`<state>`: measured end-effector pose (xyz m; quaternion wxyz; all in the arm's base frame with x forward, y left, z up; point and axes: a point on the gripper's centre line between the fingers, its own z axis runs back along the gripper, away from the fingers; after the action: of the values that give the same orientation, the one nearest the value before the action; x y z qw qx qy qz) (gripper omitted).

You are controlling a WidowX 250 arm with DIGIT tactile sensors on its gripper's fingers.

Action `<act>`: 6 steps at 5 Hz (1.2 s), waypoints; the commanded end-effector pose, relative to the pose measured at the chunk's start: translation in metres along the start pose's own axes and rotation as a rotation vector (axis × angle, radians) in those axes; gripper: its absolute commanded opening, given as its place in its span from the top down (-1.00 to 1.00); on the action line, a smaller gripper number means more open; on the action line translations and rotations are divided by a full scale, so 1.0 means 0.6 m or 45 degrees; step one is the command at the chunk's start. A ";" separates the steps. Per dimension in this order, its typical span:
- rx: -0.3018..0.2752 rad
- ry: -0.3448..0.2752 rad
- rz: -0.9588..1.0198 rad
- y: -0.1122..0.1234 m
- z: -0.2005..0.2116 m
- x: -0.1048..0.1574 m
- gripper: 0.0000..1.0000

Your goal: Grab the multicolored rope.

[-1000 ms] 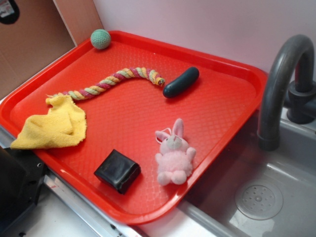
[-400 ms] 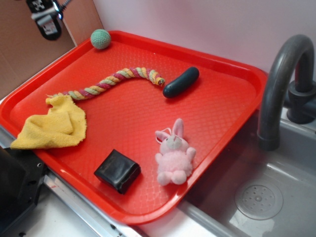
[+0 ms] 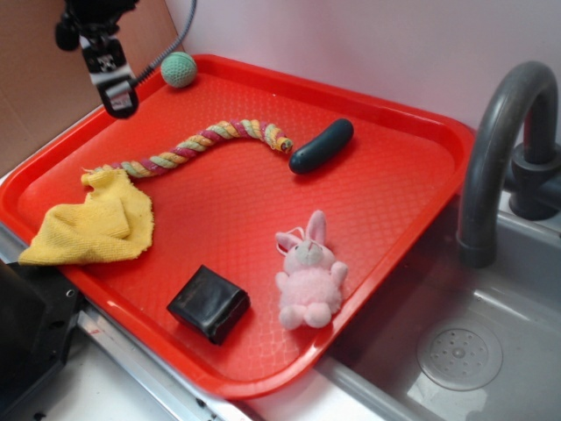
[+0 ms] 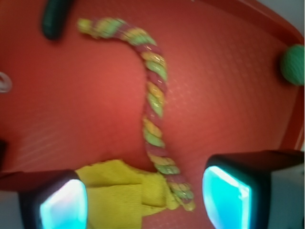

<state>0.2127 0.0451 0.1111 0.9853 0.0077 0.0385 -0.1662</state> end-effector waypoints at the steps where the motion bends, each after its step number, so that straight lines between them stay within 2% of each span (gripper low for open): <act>1: 0.017 0.041 0.040 0.016 -0.066 0.012 -1.00; 2: -0.044 0.059 0.059 0.020 -0.108 0.015 -1.00; 4: -0.059 0.110 0.060 0.010 -0.164 0.016 -1.00; 5: -0.046 0.109 0.068 0.006 -0.170 0.016 1.00; 6: -0.050 0.094 0.061 0.006 -0.169 0.013 1.00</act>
<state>0.2153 0.0536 0.0143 0.9876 -0.0013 0.0810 -0.1343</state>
